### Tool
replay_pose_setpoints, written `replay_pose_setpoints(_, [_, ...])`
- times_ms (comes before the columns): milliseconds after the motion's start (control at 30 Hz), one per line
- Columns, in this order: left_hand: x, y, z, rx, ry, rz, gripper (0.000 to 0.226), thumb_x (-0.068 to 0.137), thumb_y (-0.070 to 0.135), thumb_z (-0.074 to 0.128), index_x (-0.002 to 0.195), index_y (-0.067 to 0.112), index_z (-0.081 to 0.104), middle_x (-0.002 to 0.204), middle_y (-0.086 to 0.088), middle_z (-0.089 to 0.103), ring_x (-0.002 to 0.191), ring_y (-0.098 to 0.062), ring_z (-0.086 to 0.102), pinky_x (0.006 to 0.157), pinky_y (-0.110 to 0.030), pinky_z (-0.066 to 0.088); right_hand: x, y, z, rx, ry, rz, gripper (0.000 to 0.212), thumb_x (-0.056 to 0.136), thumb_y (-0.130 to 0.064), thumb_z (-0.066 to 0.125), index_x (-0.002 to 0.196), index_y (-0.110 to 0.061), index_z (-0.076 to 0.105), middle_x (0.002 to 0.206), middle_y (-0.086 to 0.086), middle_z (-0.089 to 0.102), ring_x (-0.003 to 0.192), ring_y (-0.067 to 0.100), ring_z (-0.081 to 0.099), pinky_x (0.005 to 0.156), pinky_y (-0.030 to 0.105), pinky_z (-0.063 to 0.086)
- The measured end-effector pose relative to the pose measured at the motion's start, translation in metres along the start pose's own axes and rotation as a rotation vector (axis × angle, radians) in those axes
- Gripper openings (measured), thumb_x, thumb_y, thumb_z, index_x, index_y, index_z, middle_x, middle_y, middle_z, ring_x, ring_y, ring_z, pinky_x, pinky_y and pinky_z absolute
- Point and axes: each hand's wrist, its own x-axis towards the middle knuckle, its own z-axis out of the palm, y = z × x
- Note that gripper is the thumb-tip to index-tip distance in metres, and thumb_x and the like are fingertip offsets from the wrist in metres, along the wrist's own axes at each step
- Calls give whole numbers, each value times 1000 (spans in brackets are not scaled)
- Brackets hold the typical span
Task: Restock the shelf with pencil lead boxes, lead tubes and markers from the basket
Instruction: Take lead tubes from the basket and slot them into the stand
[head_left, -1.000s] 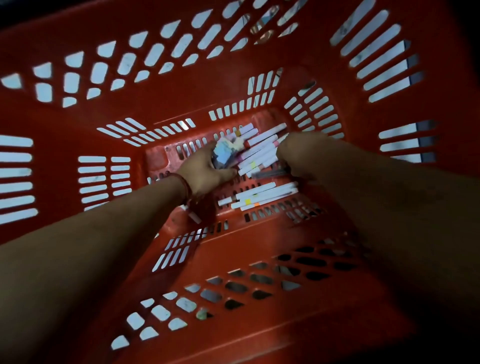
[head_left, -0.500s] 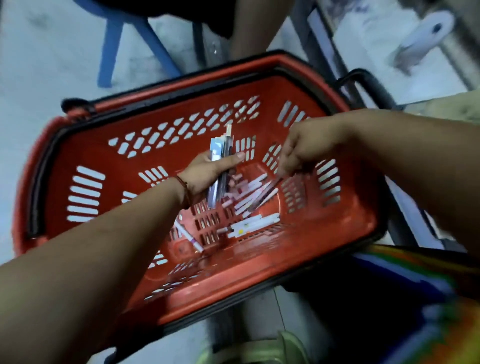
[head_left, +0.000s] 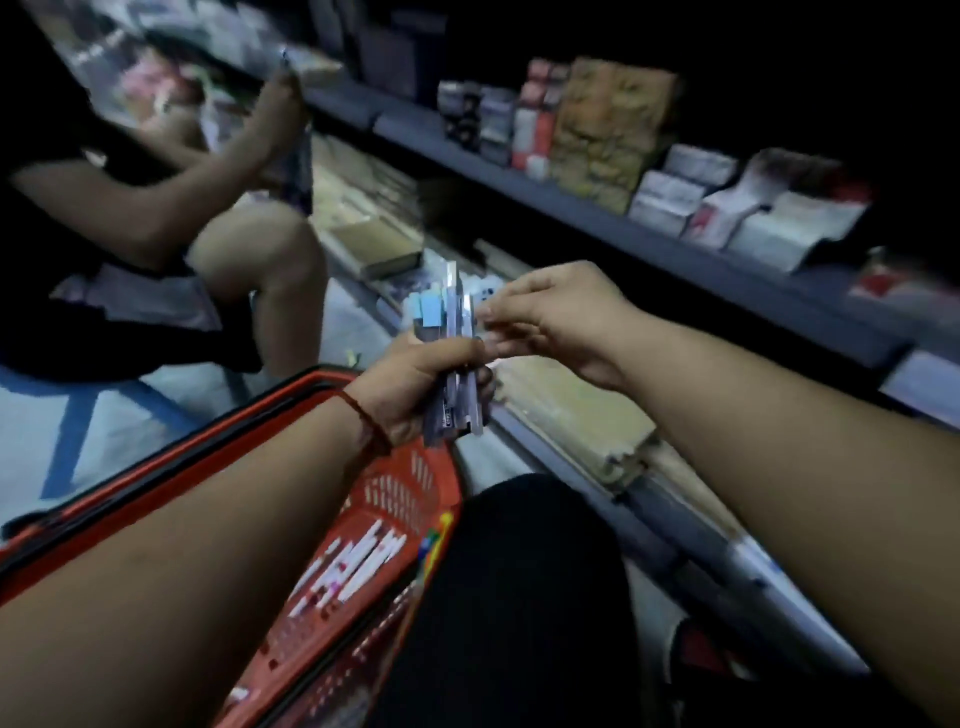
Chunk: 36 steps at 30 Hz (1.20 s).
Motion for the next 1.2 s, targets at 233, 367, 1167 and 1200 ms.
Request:
replay_pose_setpoints(233, [50, 25, 155, 163, -33, 297, 24, 87, 5, 74, 104, 2, 58, 77, -16, 57, 59, -23, 60, 63, -36, 54, -77, -28, -107, 170, 681, -154, 21, 93, -20, 65, 73, -14, 61, 69, 6, 59, 65, 20, 55, 61, 33, 48])
replay_pose_setpoints(367, [63, 18, 232, 183, -38, 457, 38, 85, 10, 78, 111, -6, 55, 82, -12, 64, 69, -23, 68, 64, -36, 57, -108, -14, -152, 566, 637, 107, 28, 99, -39, 57, 98, -12, 64, 100, 11, 71, 89, 32, 68, 87, 46, 57])
replay_pose_setpoints(1167, [90, -55, 352, 116, -219, 391, 24, 73, 18, 82, 96, 18, 76, 91, -9, 76, 91, -26, 74, 78, -34, 59, -132, 32, -230, 1251, 713, -151, 30, 100, -25, 57, 115, -2, 70, 104, 15, 76, 93, 25, 75, 86, 37, 56])
replay_pose_setpoints(1200, [89, -55, 353, 128, -235, 390, 24, 73, 17, 81, 95, 25, 77, 92, -7, 77, 92, -25, 74, 79, -32, 60, -134, 32, -230, 1249, 721, -150, 30, 100, -24, 57, 114, -2, 71, 103, 16, 76, 93, 25, 75, 85, 37, 57])
